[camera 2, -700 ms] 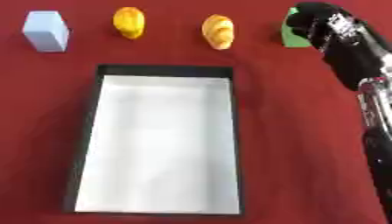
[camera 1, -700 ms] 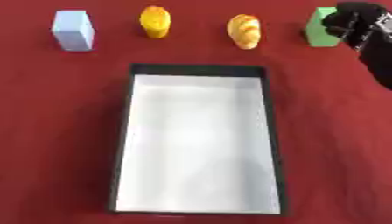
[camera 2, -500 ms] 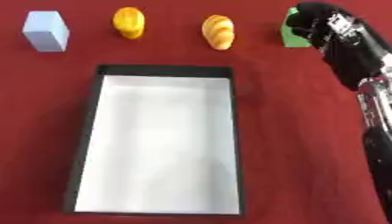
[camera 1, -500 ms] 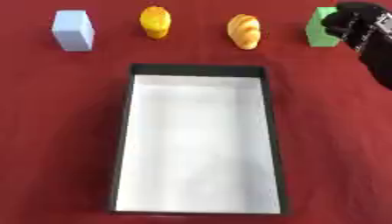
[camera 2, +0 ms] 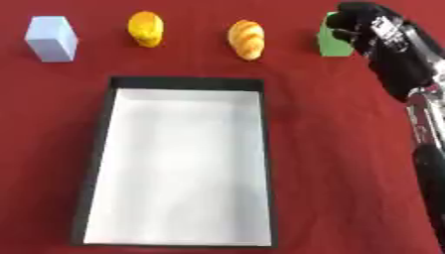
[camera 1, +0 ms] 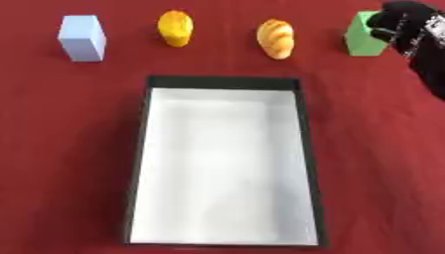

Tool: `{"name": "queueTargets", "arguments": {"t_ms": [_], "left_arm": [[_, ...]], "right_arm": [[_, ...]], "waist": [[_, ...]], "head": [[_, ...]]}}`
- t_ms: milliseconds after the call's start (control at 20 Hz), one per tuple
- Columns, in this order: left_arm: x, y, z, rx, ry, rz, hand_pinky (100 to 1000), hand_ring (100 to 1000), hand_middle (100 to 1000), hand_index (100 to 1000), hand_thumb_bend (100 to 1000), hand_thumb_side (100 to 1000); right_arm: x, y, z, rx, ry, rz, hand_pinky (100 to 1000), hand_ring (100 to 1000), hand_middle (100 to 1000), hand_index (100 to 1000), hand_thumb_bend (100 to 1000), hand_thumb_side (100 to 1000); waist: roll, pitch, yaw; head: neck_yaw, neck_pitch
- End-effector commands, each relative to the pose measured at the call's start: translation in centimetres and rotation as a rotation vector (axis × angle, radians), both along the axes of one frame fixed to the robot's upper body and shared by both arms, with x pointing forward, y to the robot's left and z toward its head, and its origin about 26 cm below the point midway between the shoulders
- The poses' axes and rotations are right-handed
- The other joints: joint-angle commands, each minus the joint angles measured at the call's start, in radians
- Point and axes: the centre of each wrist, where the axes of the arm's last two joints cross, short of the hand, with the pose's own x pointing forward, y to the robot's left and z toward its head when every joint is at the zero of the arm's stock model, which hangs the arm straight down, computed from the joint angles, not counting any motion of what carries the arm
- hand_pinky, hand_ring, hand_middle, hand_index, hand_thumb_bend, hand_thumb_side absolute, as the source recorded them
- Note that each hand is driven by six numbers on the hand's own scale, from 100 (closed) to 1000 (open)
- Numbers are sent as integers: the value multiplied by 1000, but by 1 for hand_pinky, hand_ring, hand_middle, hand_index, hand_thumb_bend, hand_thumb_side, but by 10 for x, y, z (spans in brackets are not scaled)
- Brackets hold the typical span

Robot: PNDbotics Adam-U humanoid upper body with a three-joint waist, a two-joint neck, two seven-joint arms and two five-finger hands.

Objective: Pick up objects on the table and place them in the box.

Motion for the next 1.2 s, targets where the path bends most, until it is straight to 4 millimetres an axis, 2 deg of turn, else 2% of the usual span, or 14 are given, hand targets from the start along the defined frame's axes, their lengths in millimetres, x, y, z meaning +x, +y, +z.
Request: {"name": "queueTargets", "arguments": {"t_ms": [50,200,350,650,950,1100,1200], "left_arm": [[-6,10,9,51,-26,22,808,774,738,820,132,751],[-8,14,7,66,-15,32,808,774,738,820,129,751],[-10,18,3,77,-2,42,808,774,738,818,126,753],[-13,22,-1,91,17,50,808,775,738,817,123,755],[-13,22,2,111,10,45,808,775,738,815,116,752],[-13,23,3,121,6,45,808,775,737,814,113,753],[-13,24,4,131,3,45,807,775,737,812,110,751]], "right_arm": [[-7,-21,25,-89,-69,-46,965,913,777,836,100,624],[-7,-39,39,-172,-111,-80,967,924,790,842,100,554],[-8,-58,56,-260,-148,-110,963,933,806,850,100,439],[-10,-99,88,-496,-196,-145,951,935,824,857,100,349],[-12,-136,117,-875,-229,-91,937,935,847,870,100,345],[-12,-148,126,-1036,-238,-75,936,938,858,876,100,336],[-11,-153,130,-1143,-230,-53,934,933,859,879,101,399]], "waist": [[-8,-47,-6],[-10,-61,-15],[-11,-72,-24],[-15,-80,-34],[-17,-76,-31],[-20,-72,-29],[-25,-68,-29]], "head": [[0,5],[5,15],[9,22],[14,24],[12,19],[8,14],[6,12]]}}
